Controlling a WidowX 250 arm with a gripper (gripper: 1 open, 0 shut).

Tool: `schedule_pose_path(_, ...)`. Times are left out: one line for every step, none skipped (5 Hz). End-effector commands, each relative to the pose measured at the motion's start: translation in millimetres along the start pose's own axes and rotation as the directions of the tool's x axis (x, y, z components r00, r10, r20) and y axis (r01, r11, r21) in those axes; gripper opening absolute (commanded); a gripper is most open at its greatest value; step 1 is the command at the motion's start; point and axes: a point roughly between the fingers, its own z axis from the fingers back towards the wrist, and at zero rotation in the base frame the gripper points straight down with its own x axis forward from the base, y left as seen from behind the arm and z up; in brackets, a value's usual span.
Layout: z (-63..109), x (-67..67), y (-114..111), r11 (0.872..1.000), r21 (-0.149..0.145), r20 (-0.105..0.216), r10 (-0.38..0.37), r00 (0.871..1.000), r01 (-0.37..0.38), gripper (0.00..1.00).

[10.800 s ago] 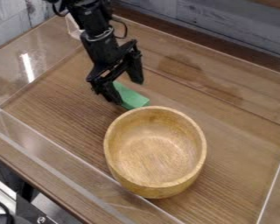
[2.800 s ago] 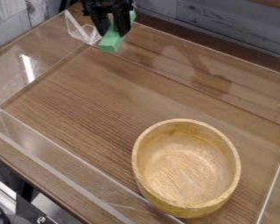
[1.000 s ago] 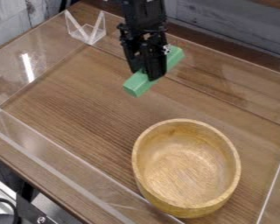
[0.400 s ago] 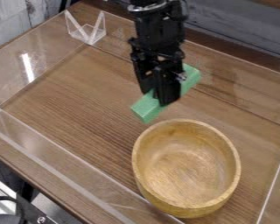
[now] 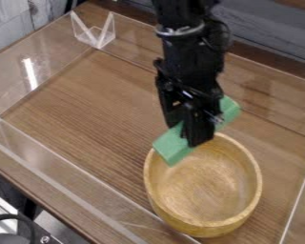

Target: Put the green block in the brown bowl

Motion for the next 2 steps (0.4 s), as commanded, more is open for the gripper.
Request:
schedule_pose_path(8.9, 0.7, -9.9, 0.999, 0.036, 0.054, 0.002, 0.999, -0.004, 0.0)
schedule_pose_path(13.0, -0.4, -13.3, 0.999, 0.043, 0.074, 0.023, 0.997, -0.026, 0.0)
